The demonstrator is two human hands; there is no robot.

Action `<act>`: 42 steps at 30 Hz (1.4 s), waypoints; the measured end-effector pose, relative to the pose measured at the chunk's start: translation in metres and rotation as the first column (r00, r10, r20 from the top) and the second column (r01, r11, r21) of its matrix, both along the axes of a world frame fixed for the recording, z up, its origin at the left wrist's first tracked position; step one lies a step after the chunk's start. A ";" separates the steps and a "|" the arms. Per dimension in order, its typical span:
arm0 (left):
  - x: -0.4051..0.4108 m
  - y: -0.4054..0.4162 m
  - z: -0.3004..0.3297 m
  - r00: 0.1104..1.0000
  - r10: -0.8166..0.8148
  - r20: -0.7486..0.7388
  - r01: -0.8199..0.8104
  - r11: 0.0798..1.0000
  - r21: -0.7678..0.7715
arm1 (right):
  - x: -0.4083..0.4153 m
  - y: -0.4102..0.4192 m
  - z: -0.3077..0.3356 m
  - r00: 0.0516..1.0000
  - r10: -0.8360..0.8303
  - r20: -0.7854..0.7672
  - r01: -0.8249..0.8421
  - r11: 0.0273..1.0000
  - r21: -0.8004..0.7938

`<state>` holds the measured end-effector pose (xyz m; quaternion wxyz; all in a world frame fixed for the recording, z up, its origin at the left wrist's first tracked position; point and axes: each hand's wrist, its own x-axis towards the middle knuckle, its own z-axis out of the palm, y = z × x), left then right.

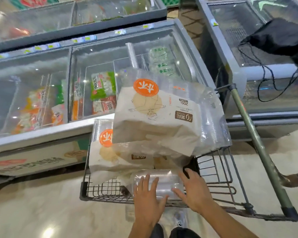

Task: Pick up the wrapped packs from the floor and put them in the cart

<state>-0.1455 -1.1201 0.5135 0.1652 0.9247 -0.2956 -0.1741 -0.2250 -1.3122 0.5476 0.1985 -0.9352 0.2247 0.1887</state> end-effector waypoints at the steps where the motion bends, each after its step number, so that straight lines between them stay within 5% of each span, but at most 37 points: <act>1: 0.000 0.007 0.002 0.999 0.024 0.027 -0.024 1.000 -0.010 | 0.006 0.007 0.001 0.999 0.014 0.035 -0.014 1.000 -0.007; 9: -0.006 0.089 0.046 0.908 0.359 0.215 -0.351 0.933 -0.079 | 0.041 0.068 0.015 0.957 0.192 0.215 -0.181 0.981 -0.073; 15: -0.085 0.177 0.071 0.609 0.739 0.288 -0.741 0.659 -0.127 | 0.054 0.160 0.033 0.862 0.351 0.366 -0.381 0.925 0.009; 20: -0.171 0.260 0.086 0.231 0.934 0.273 -0.943 0.284 -0.175 | 0.033 0.274 0.047 0.700 0.613 0.366 -0.660 0.752 0.003; 27: -0.301 0.403 0.105 -0.285 0.917 0.280 -0.939 -0.209 -0.272 | -0.027 0.465 0.070 0.357 0.832 0.424 -0.902 0.425 -0.074; 33: -0.432 0.527 0.097 -0.493 0.808 0.323 -0.867 -0.424 -0.264 | -0.105 0.626 0.069 0.122 0.893 0.434 -0.984 0.165 -0.063; 42: -0.569 0.620 0.063 -0.744 0.644 0.178 -0.668 -0.718 -0.194 | -0.212 0.815 0.047 -0.131 0.915 0.381 -0.990 -0.137 -0.011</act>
